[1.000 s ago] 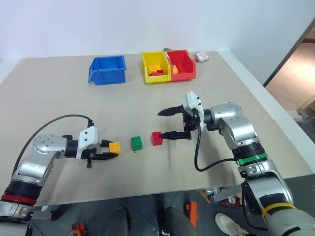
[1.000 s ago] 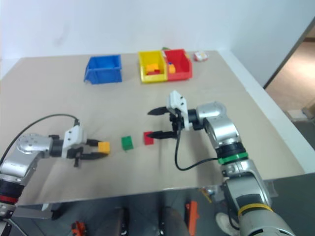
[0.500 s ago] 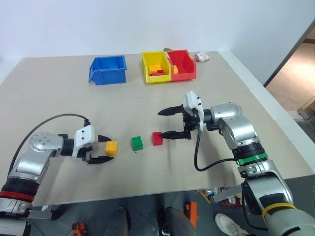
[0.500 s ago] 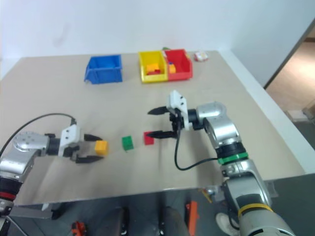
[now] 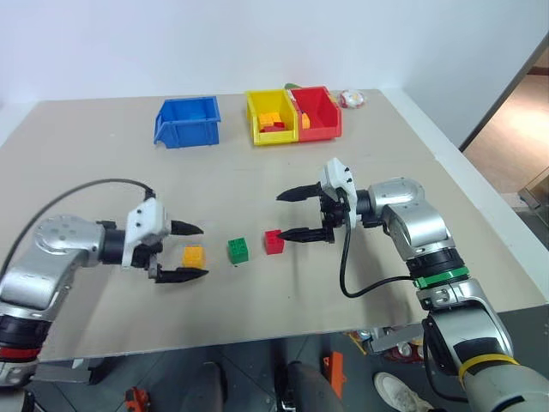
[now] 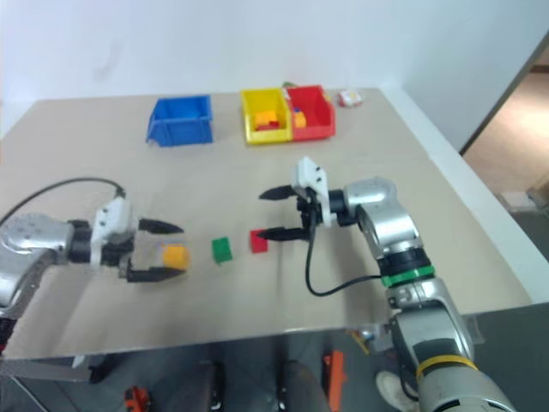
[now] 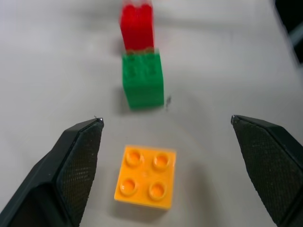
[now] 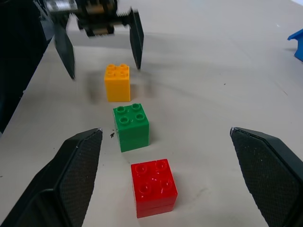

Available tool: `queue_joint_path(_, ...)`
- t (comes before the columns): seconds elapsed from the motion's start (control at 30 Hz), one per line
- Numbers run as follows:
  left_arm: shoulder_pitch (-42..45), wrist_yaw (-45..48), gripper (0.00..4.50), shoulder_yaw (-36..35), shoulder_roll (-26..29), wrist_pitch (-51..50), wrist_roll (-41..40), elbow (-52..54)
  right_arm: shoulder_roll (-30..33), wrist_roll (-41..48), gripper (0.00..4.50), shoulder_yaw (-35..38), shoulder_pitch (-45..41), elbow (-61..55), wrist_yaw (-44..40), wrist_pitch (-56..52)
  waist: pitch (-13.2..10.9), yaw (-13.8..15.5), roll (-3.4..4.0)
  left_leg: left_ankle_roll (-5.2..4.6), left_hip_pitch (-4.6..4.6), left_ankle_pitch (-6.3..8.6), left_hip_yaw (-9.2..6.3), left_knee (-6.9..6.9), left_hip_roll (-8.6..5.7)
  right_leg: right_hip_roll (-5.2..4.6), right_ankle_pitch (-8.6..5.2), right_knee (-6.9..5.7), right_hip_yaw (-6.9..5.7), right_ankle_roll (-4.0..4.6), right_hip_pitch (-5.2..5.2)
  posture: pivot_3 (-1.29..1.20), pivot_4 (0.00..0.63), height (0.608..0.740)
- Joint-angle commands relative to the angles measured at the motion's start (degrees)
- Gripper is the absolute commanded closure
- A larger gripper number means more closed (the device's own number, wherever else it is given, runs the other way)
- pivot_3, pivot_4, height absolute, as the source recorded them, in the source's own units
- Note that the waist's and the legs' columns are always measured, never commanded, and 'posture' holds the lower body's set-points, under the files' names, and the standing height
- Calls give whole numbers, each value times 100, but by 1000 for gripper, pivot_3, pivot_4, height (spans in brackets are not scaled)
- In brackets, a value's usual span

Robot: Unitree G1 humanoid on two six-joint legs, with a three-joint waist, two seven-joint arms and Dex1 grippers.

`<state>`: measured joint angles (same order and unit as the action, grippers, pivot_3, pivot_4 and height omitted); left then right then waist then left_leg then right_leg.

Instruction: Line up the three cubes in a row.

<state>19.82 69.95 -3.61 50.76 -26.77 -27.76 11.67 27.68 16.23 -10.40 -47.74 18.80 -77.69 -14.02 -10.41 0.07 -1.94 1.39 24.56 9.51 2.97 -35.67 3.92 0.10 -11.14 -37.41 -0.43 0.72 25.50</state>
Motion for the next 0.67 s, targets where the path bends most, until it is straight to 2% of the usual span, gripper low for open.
queue_joint_path(0.03,152,-534,28,-516,64,-526,-312,309,53,211,0,333,-160,-252,157,-132,0,0,0,0,0,0,-1,-1,0,0,0,0,-1,0,-1,0,150,740)
queue_joint_path(0.37,74,-1147,28,-884,34,-233,-11,-89,111,160,0,345,-62,-225,212,-92,0,3,0,0,-6,0,1,-2,-1,0,-9,1,0,16,-7,0,150,740)
queue_joint_path(0.57,290,-2569,28,-1128,-636,-47,374,-550,-43,23,0,489,-123,105,732,258,1,10,-2,0,-5,0,1,-4,-1,-1,-5,1,0,9,-8,0,150,740)
queue_joint_path(0.67,37,-3201,28,-1036,-962,154,817,-571,-75,-87,0,569,-39,421,1029,581,1,9,-2,0,-7,0,6,-8,-2,-3,9,2,6,-14,-12,0,150,740)
